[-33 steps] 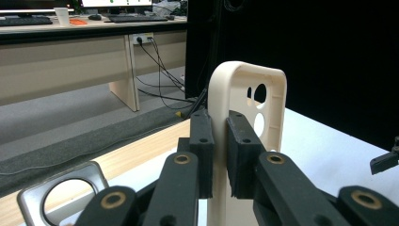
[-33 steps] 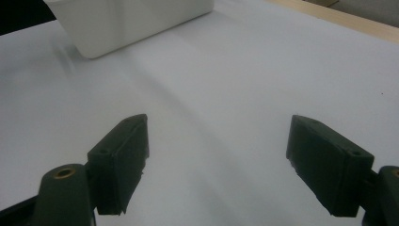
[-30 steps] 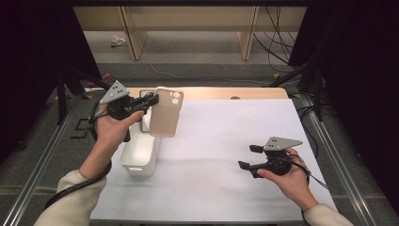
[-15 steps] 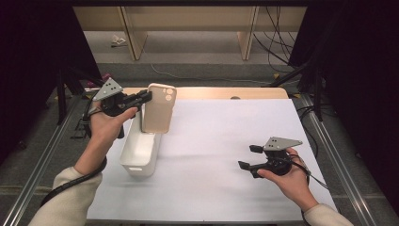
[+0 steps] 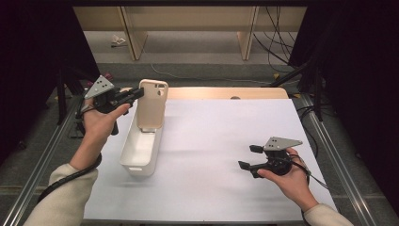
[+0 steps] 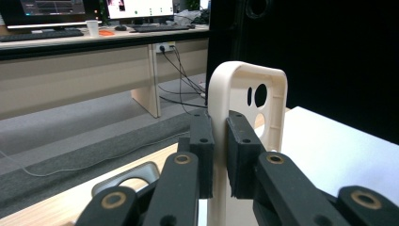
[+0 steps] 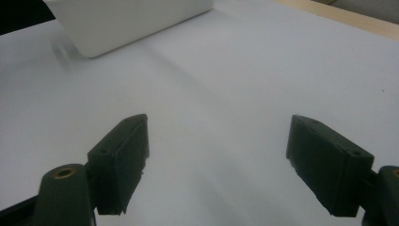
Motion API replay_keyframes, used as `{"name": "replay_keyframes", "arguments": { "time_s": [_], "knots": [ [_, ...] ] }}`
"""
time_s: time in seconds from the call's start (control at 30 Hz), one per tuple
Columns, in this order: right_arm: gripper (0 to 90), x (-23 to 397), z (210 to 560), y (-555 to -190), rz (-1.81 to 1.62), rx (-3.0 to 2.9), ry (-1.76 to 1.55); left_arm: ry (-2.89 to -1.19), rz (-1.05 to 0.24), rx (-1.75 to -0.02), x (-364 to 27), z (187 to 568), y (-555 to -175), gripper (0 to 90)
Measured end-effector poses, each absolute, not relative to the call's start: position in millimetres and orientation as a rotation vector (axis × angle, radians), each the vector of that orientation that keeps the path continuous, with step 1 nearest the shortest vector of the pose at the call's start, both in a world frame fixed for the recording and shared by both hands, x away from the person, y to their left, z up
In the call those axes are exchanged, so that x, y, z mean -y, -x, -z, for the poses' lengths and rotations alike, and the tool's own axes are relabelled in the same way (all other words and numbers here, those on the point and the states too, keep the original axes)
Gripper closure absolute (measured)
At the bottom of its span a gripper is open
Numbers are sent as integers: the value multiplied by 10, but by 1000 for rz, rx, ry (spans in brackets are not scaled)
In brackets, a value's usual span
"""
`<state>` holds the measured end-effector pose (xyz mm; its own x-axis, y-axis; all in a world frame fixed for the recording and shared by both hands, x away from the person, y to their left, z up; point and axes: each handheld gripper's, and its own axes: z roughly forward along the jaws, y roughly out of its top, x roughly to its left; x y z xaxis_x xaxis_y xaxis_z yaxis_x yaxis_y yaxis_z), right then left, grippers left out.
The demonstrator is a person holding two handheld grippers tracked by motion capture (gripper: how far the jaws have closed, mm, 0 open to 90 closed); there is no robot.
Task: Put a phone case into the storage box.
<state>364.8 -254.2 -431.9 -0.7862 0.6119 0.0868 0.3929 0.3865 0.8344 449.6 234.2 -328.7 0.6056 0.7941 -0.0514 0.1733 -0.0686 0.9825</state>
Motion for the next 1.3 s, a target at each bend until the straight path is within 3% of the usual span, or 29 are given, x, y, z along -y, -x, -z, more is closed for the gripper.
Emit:
{"name": "replay_keyframes", "arguments": {
  "time_s": [1.3],
  "knots": [
    [228,2528,4310,-3636,-1360,-2412,-881,-1603,-636,-919,-2560,3652,-4769,819]
  ]
}}
